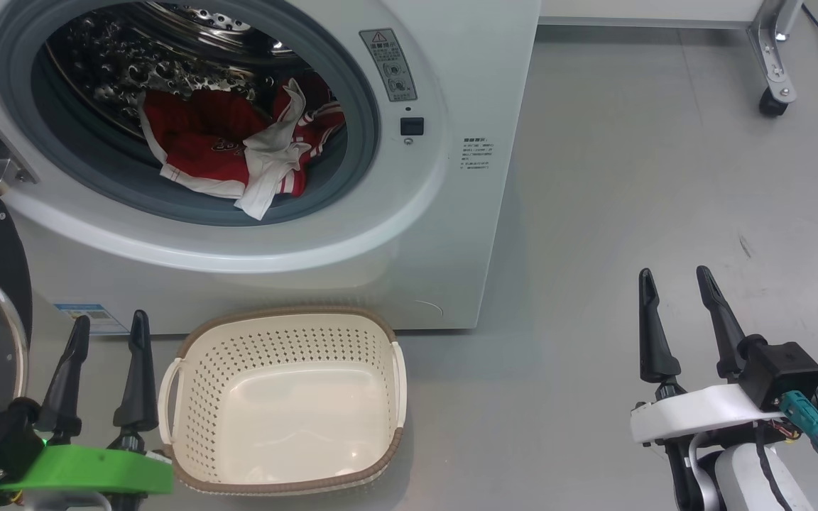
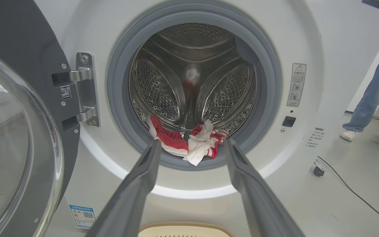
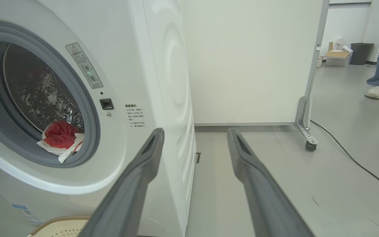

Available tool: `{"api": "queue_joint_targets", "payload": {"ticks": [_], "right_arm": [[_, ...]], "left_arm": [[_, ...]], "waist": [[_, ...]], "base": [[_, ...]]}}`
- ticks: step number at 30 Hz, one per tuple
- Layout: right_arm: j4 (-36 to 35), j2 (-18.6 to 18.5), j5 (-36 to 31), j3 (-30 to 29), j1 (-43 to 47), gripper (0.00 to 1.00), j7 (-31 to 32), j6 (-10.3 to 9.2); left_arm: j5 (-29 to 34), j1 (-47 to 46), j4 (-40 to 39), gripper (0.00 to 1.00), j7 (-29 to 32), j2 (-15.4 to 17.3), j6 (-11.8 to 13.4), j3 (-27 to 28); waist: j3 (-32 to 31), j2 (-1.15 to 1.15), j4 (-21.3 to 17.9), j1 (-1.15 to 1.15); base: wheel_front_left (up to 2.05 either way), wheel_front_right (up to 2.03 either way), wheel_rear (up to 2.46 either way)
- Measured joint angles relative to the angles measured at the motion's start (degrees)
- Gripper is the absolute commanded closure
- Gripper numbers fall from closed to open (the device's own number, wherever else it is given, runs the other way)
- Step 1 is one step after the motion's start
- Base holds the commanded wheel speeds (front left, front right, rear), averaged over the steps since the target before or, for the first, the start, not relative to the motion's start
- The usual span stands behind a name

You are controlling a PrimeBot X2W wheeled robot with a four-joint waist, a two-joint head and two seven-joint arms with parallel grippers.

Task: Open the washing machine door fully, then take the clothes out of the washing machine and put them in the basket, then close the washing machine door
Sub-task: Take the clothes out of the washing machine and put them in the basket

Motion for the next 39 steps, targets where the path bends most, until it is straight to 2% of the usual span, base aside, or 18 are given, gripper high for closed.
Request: {"api": "queue_joint_targets", "payload": {"ticks": [29,39], "right_arm": [[0.0,0.1,-0.4,0.0,0.0,0.00,0.0,0.05],[-0.1,0.1,-1.0,0.8,0.0,0.00,0.0,-0.04]], "left_arm": [[0.0,0.0,0.1,0.00,0.0,0.0,0.0,-0.4],[0.0,-0.1,-1.4,0.00,0.0,1.0,0.0,0.3]], "waist": [[1.0,0.00,0.2,0.00],[4.0,0.00,-0.8,0.00]], "base": [[0.01,-0.01,0.00],[0.00,0.00,0.00]]}}
